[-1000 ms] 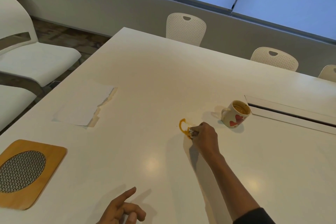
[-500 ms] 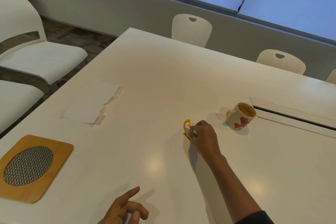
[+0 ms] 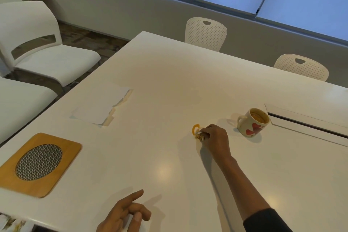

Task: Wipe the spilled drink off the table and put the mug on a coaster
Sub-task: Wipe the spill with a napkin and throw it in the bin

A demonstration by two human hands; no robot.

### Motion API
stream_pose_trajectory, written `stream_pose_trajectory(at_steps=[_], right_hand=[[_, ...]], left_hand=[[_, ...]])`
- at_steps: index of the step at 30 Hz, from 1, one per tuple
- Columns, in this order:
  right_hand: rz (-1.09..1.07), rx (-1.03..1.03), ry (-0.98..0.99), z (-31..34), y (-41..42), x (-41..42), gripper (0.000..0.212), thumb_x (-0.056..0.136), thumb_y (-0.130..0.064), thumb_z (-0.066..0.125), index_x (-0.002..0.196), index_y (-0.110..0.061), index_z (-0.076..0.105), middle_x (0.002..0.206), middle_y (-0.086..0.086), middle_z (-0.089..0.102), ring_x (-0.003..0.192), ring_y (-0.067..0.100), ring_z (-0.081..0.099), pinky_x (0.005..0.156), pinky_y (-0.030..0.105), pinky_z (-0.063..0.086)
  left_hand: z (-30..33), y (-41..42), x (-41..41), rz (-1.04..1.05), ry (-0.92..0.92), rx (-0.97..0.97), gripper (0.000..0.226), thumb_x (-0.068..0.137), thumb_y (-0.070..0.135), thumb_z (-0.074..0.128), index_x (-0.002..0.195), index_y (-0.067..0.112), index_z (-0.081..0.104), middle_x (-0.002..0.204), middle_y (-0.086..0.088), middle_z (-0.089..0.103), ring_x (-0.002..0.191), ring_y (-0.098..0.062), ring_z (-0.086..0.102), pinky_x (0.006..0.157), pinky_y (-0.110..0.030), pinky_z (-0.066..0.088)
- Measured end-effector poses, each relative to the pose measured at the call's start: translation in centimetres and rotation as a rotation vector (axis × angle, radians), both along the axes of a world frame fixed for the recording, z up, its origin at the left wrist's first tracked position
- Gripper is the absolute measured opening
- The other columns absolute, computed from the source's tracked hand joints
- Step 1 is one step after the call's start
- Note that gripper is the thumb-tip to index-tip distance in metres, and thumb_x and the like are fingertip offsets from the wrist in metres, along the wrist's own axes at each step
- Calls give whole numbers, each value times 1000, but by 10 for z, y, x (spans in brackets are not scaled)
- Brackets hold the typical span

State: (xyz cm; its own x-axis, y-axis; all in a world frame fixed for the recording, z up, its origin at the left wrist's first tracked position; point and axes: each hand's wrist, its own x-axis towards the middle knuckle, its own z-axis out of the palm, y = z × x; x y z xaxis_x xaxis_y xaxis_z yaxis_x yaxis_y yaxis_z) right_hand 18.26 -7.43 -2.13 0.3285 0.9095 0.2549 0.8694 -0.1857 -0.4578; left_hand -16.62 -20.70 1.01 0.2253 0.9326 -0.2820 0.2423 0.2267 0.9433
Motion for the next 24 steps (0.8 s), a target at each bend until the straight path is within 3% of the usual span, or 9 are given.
stream_pose_trajectory(at_steps=[5, 7, 10, 13, 16, 17, 19, 21, 24], right_hand=[[-139, 22, 293, 13, 17, 26, 22, 78, -9, 89, 100, -9, 86, 95, 7, 83, 88, 23, 74, 80, 28, 54], [-108, 36, 273, 13, 23, 28, 15, 85, -5, 83, 99, -9, 86, 98, 10, 83, 91, 25, 75, 76, 24, 52], [74, 6, 131, 12, 23, 21, 17, 83, 6, 78, 95, -5, 85, 96, 14, 83, 90, 32, 76, 76, 26, 51], [272, 9, -7, 9, 18, 27, 21, 78, 10, 80, 93, -3, 85, 96, 14, 83, 87, 33, 77, 77, 26, 48], [314, -5, -28, 10, 7, 41, 22, 80, 11, 77, 93, -4, 86, 96, 12, 83, 85, 31, 76, 75, 25, 49], [303, -9, -41, 9, 3, 43, 19, 81, 10, 77, 91, -4, 85, 92, 13, 83, 82, 32, 74, 71, 29, 52], [257, -21, -77, 5, -5, 39, 14, 81, 8, 74, 81, -3, 82, 81, 14, 80, 76, 36, 70, 64, 38, 54], [198, -45, -106, 2, -11, 28, 14, 81, 6, 70, 74, -3, 78, 75, 12, 75, 74, 35, 64, 60, 38, 46], [98, -48, -133, 0, -13, 9, 18, 82, 8, 66, 69, -3, 71, 74, 11, 71, 76, 33, 59, 59, 33, 31]], left_hand=[[16, -3, -8, -35, -3, -65, 39, 87, -21, 57, 116, 5, 61, 71, -7, 77, 72, -8, 74, 100, -33, 47], [21, -2, -15, -64, -63, -112, 37, 90, -23, 51, 118, 0, 58, 72, -11, 77, 68, -4, 73, 91, -19, 47], [32, -11, -7, -162, -109, -242, 37, 97, -17, 47, 121, 11, 47, 93, -7, 69, 66, 10, 69, 77, -9, 50], [33, -18, -12, -14, -126, -243, 34, 94, -19, 49, 119, 2, 56, 77, -15, 77, 65, -4, 72, 80, -14, 53], [37, -15, -7, 90, -434, -565, 27, 101, 8, 55, 122, 25, 50, 89, 15, 78, 84, 5, 71, 91, -13, 50], [38, -17, -2, 47, -416, -539, 17, 103, 9, 51, 115, 20, 57, 86, 10, 78, 76, -2, 73, 80, -14, 56], [44, -22, 1, -37, -363, -468, 26, 103, 2, 43, 92, -2, 66, 66, -20, 74, 48, -23, 68, 53, -31, 60], [42, -22, 14, 83, -287, -502, 31, 102, 2, 42, 83, -8, 64, 58, -26, 68, 38, -27, 61, 49, -35, 55], [35, -37, 18, 114, -256, -472, 21, 101, -2, 47, 99, 8, 65, 70, -17, 75, 65, -27, 68, 60, -30, 59]])
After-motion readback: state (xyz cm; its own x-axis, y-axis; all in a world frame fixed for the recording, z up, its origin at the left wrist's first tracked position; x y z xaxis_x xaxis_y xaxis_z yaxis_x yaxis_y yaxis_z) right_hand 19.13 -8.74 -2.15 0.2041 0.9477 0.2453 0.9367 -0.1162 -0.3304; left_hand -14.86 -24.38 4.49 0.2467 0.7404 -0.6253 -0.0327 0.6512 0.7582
